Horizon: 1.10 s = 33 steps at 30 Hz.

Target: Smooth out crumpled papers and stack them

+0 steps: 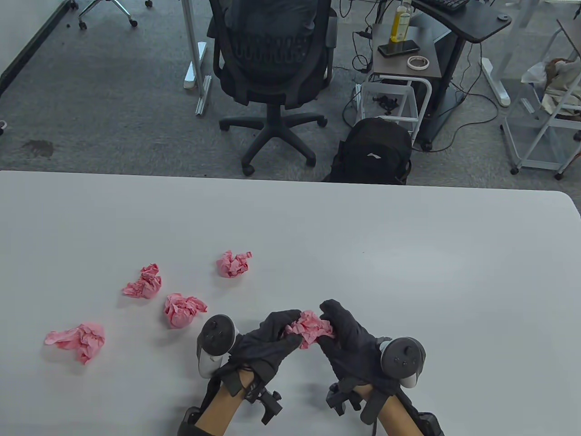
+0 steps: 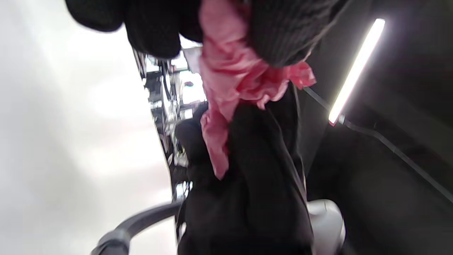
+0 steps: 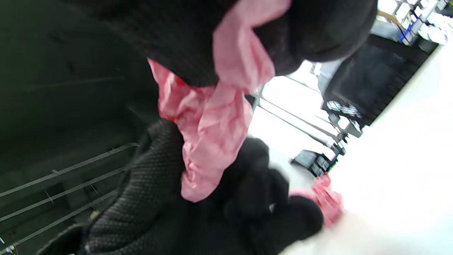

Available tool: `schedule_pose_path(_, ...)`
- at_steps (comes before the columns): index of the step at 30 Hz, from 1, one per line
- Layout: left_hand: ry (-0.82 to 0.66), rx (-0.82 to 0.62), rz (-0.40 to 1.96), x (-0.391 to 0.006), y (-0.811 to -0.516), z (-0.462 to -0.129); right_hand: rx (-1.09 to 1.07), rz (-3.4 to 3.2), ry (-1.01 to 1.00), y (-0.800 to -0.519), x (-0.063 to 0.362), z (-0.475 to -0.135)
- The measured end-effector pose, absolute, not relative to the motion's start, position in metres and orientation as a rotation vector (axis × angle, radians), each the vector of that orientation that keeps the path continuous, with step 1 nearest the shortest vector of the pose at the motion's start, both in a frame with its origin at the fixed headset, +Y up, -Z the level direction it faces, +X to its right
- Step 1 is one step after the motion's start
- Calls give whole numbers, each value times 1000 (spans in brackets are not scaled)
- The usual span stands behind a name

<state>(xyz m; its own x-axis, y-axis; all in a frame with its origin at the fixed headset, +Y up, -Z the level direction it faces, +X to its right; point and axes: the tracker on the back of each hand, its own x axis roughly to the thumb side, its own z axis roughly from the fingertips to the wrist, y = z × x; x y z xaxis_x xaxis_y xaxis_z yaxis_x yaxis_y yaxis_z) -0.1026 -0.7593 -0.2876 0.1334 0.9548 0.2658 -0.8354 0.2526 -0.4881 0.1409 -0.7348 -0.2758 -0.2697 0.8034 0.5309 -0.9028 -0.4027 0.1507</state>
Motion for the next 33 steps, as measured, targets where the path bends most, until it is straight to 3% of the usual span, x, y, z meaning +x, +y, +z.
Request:
schedule_pose_path(2,-617,-288,1139,-96,-757,-284,669,1907,-222,-736,137,-275)
schedule_pose_path(5,-608,-90,1029,-98,-747,-281,622,1955,-235,-735,136,-274)
schedule_pose_path(7,-575,10,1126,-105,-742,-282,566,1948,-177,-737,140,-278)
schedule_pose_path(12,-559,-115,1414,-109,-751,-286,489,1977,-206,-737,146,-279)
schedule_pose_path(15,-521,-122,1304,-110,-753,-288,509,1898,-189,-738,145,-279)
schedule_pose_path(20,-484,-23,1017,-110,-748,-284,545,1616,115,-750,134,-280)
schedule_pose_path(24,-537,21,906,-100,-743,-278,427,1733,7,-753,137,-282)
schedule_pose_path(26,-578,-1,1020,-98,-745,-279,433,1721,107,-753,140,-283)
schedule_pose_path(29,-590,-143,1306,-96,-754,-283,387,1718,104,-754,147,-288)
schedule_pose_path(33,-540,-92,1252,-102,-753,-285,376,1707,-11,-750,153,-287)
